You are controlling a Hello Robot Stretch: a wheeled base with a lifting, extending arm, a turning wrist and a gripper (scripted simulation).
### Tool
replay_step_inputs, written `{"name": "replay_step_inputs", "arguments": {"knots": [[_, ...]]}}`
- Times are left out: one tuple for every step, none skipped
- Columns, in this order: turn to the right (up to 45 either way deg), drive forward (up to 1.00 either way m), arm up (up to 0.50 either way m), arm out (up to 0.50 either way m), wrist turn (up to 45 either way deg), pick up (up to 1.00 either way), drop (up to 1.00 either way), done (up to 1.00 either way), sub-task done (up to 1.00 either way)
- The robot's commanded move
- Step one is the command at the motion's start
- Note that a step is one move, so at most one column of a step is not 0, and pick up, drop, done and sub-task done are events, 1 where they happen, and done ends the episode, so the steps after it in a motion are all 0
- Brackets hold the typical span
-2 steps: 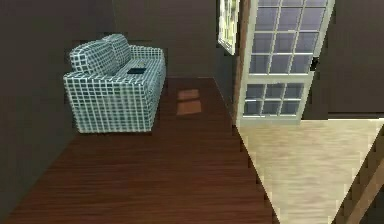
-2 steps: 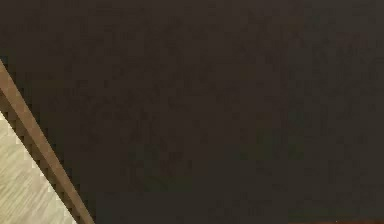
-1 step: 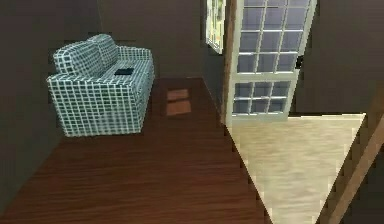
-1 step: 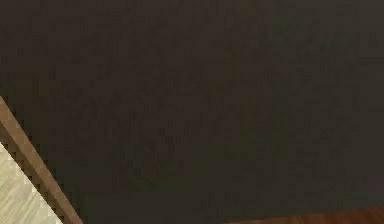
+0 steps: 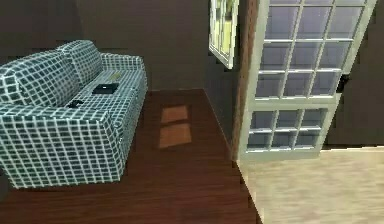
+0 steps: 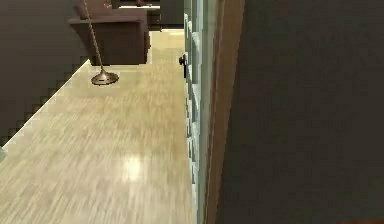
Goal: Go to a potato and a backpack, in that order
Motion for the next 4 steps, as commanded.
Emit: {"name": "replay_step_inputs", "arguments": {"knots": [[45.0,0.00,0.00,0.00,0.0,0.00,0.00,0.00,0.00],[15.0,0.00,0.00,0.00,0.0,0.00,0.00,0.00,0.00],[0.0,1.00,0.00,0.00,0.0,0.00,0.00,0.00,0.00],[0.0,0.30,0.00,0.00,0.0,0.00,0.00,0.00,0.00]]}}
